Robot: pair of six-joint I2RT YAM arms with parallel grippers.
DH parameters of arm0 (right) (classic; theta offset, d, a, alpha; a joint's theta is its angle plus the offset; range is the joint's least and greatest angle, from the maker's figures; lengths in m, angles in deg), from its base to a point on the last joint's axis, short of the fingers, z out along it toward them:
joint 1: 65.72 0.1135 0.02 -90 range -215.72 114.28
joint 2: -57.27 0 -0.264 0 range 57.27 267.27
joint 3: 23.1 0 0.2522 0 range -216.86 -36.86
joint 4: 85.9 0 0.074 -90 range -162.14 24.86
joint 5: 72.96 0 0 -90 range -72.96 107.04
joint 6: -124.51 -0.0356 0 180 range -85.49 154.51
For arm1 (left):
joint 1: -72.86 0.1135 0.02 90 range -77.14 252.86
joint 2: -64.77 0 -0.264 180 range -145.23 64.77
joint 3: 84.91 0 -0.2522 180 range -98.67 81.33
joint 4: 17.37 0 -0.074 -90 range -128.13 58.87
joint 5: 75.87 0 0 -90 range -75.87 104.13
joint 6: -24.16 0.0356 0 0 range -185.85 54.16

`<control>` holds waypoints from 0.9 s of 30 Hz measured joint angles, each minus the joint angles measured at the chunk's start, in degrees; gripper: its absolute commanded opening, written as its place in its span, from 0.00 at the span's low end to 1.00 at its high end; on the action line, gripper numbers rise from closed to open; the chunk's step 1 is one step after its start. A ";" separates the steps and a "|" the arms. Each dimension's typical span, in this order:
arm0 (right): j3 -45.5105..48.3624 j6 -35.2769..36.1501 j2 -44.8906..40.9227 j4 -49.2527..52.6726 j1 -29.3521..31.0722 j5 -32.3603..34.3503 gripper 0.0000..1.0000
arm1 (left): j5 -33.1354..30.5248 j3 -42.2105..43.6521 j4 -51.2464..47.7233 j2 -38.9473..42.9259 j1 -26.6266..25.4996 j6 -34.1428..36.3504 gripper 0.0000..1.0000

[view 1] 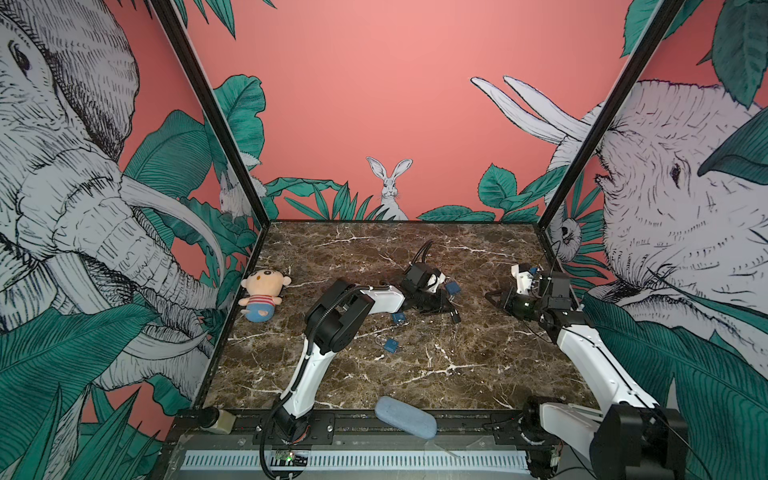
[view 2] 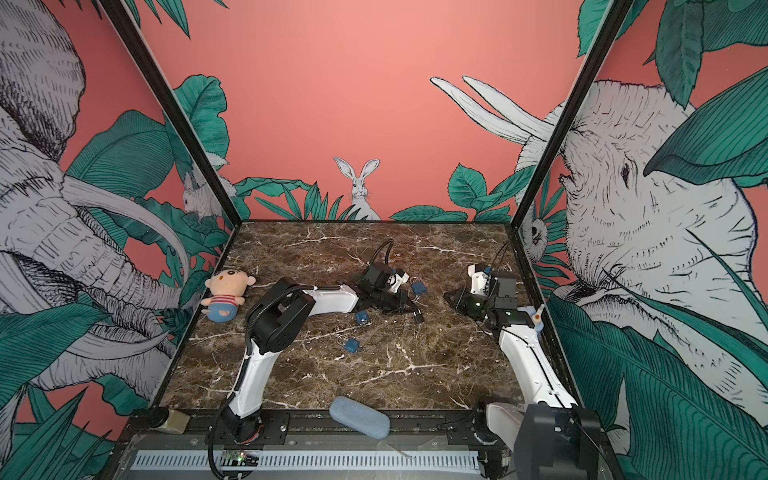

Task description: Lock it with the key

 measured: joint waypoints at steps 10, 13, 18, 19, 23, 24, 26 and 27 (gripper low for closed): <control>0.52 -0.02 1.64 -1.20 0.00 -0.44 0.00 | -1.01 -2.36 1.88 -2.47 -0.11 -3.54 0.01; 0.52 0.00 2.45 -1.18 0.00 -0.37 0.00 | -1.92 -2.56 2.40 -2.84 -0.15 -4.33 0.21; 0.50 0.70 3.45 -0.92 0.57 0.98 0.00 | -4.02 -2.95 1.88 -2.84 -0.22 -4.57 0.32; 0.50 0.96 3.65 -0.74 0.74 1.33 0.00 | -4.39 -3.10 1.62 -2.84 -0.22 -4.48 0.33; 0.37 2.08 4.74 0.35 2.12 3.26 0.00 | -5.62 -3.32 0.07 -2.84 -0.20 -3.74 0.33; 0.28 2.38 5.07 0.61 2.49 3.76 0.00 | -5.90 -3.34 -0.22 -2.73 -0.20 -3.50 0.33; -0.15 2.93 5.92 1.07 3.39 5.11 0.00 | -6.86 -3.34 -1.33 -2.21 -0.20 -2.97 0.33; -0.50 3.23 6.43 1.25 3.89 5.81 0.00 | -7.56 -3.34 -2.40 -1.75 -0.15 -2.54 0.33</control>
